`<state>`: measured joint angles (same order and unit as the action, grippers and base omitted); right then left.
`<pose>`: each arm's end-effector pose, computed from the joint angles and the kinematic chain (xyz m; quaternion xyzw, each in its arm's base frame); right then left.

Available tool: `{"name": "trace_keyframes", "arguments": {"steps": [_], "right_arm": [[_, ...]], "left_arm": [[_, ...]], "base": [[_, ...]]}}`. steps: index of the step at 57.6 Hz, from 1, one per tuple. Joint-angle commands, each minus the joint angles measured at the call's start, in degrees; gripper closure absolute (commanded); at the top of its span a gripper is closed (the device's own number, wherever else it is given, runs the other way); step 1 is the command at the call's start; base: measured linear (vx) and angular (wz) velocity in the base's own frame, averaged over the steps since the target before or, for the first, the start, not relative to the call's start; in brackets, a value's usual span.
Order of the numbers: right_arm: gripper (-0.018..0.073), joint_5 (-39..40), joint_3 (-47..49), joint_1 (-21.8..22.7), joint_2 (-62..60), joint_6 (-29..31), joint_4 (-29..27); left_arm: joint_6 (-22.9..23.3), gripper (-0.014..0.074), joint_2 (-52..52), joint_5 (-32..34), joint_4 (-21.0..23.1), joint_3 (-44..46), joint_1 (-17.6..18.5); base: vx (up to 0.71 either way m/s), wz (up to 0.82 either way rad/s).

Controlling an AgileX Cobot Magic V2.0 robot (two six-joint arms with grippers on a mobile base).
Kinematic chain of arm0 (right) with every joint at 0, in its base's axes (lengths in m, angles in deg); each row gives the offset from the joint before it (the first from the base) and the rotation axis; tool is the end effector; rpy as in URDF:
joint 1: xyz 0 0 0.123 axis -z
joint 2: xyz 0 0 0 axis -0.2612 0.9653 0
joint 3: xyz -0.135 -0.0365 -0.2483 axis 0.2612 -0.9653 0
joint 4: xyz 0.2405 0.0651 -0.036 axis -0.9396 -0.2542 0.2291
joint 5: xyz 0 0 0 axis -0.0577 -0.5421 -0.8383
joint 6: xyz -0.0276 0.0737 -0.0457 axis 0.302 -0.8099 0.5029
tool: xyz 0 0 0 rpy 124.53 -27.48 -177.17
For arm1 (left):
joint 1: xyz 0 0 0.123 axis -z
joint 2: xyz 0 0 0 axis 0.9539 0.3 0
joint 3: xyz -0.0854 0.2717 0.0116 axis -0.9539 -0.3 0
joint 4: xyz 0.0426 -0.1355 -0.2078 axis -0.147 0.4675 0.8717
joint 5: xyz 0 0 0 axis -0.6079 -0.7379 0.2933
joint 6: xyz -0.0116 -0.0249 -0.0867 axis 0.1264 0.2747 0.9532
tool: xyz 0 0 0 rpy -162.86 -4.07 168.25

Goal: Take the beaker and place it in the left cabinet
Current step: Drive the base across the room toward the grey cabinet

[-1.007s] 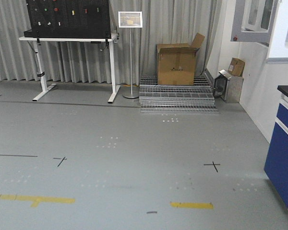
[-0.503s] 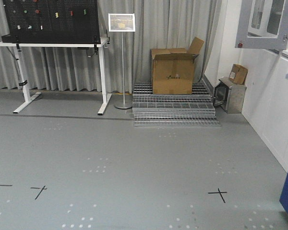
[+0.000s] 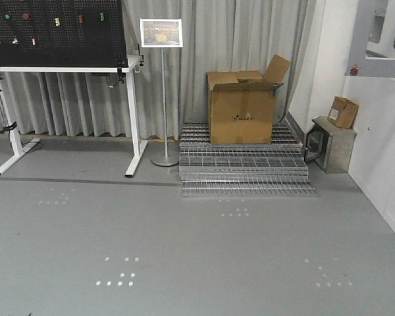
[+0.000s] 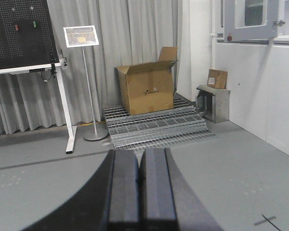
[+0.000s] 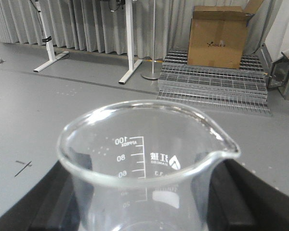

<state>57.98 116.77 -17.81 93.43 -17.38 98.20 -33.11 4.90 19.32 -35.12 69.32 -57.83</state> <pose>0.0887 0.0237 0.3220 -0.1227 0.7747 0.0569 0.6176 0.0549 -0.0144 0.2023 0.1106 0.6778 -0.0692 0.7236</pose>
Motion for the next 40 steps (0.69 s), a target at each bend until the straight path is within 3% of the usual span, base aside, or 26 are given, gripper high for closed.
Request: {"name": "trace_keyframes", "arguments": {"steps": [1,40], "right_arm": [[0.0564,3.70,1.69,0.21,0.19,0.05,2.26],[0.0564,3.70,1.69,0.21,0.19,0.05,2.26]], "left_arm": [[0.19,0.0595,-1.10,4.80,0.47,-0.94,0.22],[0.19,0.0595,-1.10,4.80,0.47,-0.94,0.22]], "base": [[0.67,0.00],[0.67,-0.05]]}}
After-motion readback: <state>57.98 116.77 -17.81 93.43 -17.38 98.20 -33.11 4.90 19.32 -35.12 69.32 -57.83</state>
